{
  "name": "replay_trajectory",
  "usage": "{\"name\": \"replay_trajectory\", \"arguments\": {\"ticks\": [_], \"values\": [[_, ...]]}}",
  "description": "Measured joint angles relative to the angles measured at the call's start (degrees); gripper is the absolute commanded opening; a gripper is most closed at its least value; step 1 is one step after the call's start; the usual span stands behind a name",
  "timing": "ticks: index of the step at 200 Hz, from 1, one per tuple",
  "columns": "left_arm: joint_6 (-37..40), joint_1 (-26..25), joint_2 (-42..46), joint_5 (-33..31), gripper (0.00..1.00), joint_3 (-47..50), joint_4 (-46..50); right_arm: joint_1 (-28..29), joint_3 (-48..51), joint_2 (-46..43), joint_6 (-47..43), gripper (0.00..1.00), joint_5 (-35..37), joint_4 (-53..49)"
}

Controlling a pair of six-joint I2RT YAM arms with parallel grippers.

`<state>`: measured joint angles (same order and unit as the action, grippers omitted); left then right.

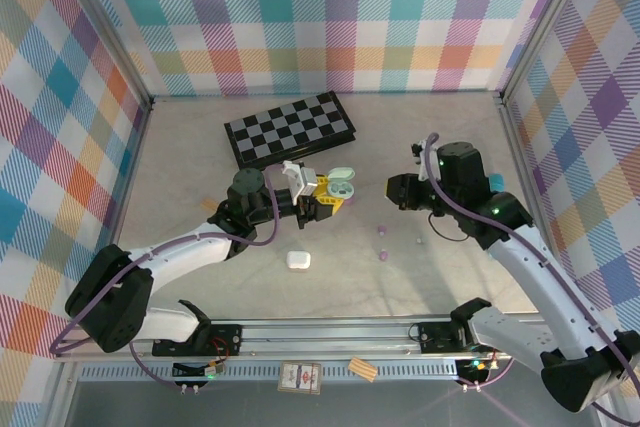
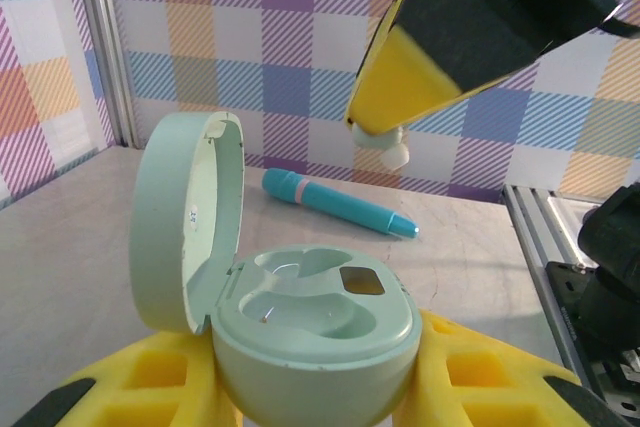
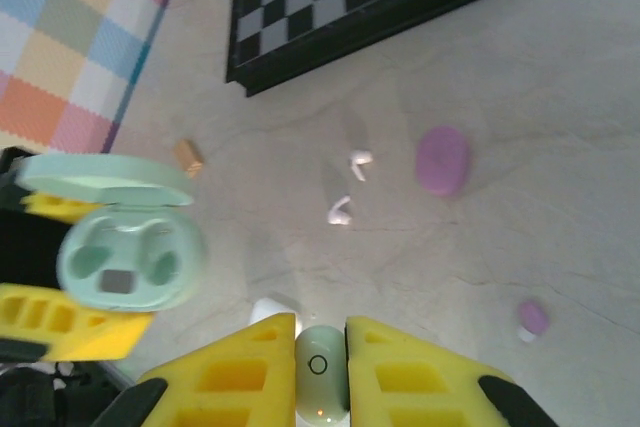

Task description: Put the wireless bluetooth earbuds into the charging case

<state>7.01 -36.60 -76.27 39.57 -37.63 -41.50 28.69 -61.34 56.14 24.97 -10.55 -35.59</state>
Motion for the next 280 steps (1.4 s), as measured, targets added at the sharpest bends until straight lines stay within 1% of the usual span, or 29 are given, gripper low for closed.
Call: {"name": "replay_trajectory", "arguments": {"ticks": [64, 131, 280], "values": [[-1.4, 0.0, -0.2, 1.8, 0.32, -0.5, -0.7, 4.7, -1.7, 3.6, -0.7, 0.16, -2.0, 4.1], [-1.7, 0.0, -0.2, 3.0, 0.32, -0.5, -0.7, 7.4, -3.5, 7.1, -1.9, 0.16, -3.0, 7.8], [-3.2, 0.0, 0.0, 3.3, 0.32, -0.6, -0.5, 8.1, -1.9, 7.6, -4.5, 0.16, -2.5, 9.3]]}}
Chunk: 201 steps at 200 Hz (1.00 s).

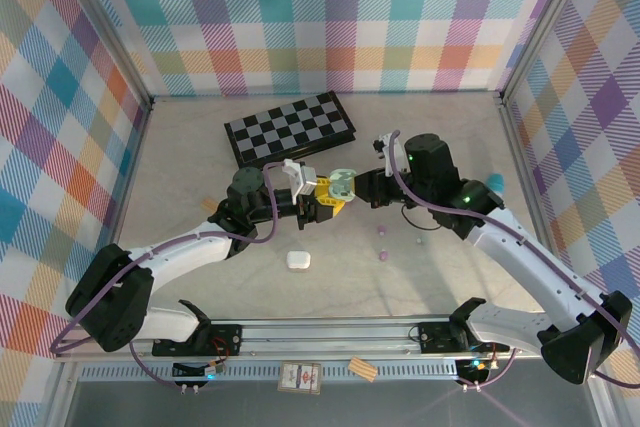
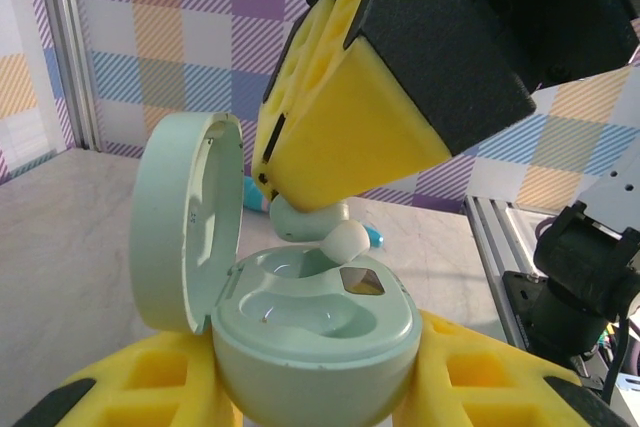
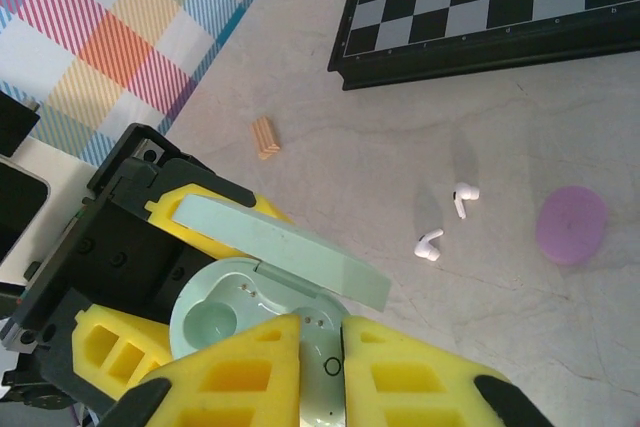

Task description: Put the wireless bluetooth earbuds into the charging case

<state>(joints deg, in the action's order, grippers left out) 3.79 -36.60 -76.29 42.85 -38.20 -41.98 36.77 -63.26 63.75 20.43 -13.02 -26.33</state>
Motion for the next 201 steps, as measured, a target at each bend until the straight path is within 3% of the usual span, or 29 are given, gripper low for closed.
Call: {"name": "replay_trajectory", "arguments": {"ticks": [201], "values": [[-1.5, 0.0, 0.0, 0.6, 0.32, 0.0, 1.0, 1.3, 1.4, 0.1, -3.8, 0.16, 1.0, 3.1]]}}
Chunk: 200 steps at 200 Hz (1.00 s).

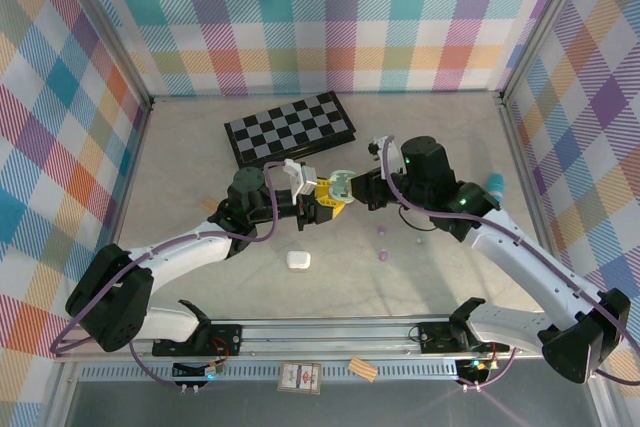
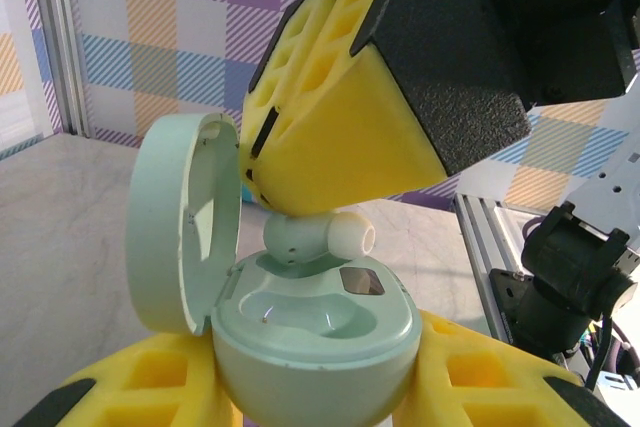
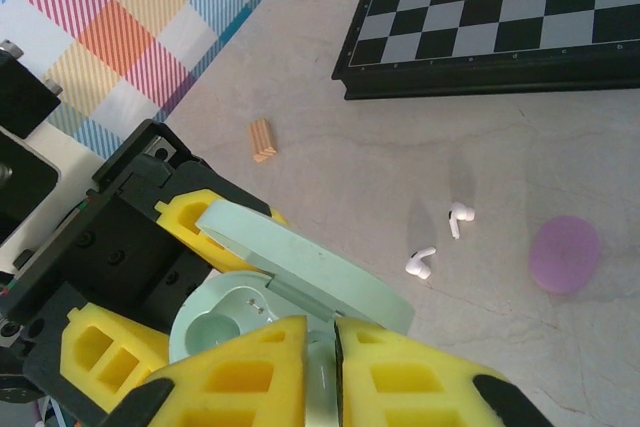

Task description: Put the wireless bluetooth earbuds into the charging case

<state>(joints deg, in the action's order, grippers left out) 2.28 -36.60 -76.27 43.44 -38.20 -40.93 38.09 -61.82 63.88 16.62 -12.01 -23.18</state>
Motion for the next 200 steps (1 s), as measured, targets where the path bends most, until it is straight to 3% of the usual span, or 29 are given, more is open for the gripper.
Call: {"name": "replay_trajectory", "arguments": {"ticks": [110, 139, 175, 200], "values": [[-0.8, 0.2, -0.1, -2.2, 0.32, 0.0, -3.0, 0.2, 6.3, -9.0, 2.7, 0.18, 5.9, -0.5], [-1.3, 0.3, -0.9, -2.2, 0.32, 0.0, -4.5, 0.2, 8.0, -9.7, 4.6, 0.27, 6.8, -0.4], [-1.4, 0.5, -1.1, -2.0, 0.32, 0.0, -5.4, -0.3, 8.9, -12.0, 6.1, 0.49, 3.7, 0.7], [-1.4, 0.5, -1.1, -1.9, 0.32, 0.0, -5.8, -0.6, 7.9, -11.6, 6.8, 0.52, 1.1, 1.5]]}}
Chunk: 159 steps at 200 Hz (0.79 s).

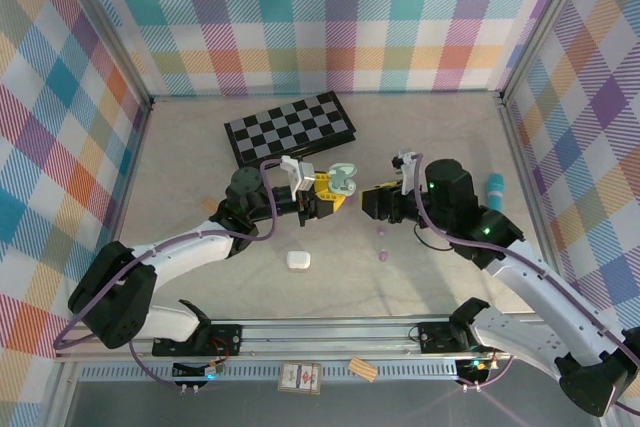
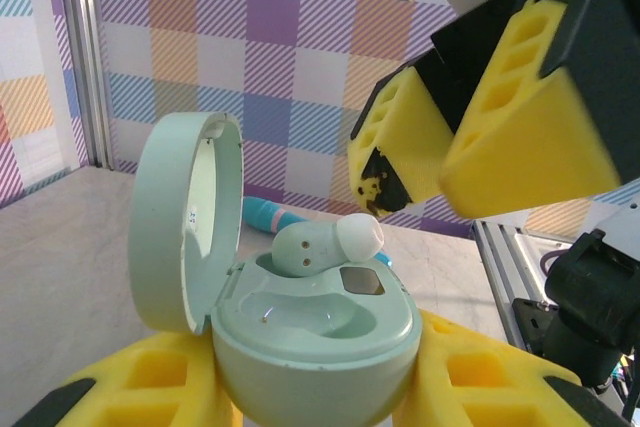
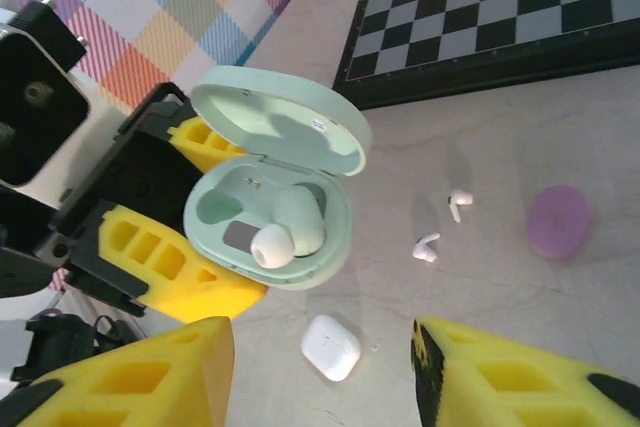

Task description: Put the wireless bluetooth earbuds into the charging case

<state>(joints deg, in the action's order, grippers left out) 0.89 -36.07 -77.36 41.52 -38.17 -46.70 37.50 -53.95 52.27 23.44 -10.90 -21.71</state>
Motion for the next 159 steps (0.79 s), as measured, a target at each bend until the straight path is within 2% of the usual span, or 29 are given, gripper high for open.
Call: {"name": "replay_trajectory", "arguments": {"ticks": [53, 111, 159], "values": [[0.0, 0.0, 0.0, 0.8, 0.32, 0.2, 0.0, 0.0, -8.8, 8.2, -0.4, 0.42, -2.6, -2.0], [0.0, 0.0, 0.3, 0.9, 0.32, 0.6, 0.0, 0.0, -9.4, 11.5, -1.7, 0.36, -4.9, -4.5], [0.0, 0.3, 0.4, 0.9, 0.32, 0.7, 0.0, 0.0, -9.6, 11.4, -2.7, 0.22, -4.1, -5.8]]}}
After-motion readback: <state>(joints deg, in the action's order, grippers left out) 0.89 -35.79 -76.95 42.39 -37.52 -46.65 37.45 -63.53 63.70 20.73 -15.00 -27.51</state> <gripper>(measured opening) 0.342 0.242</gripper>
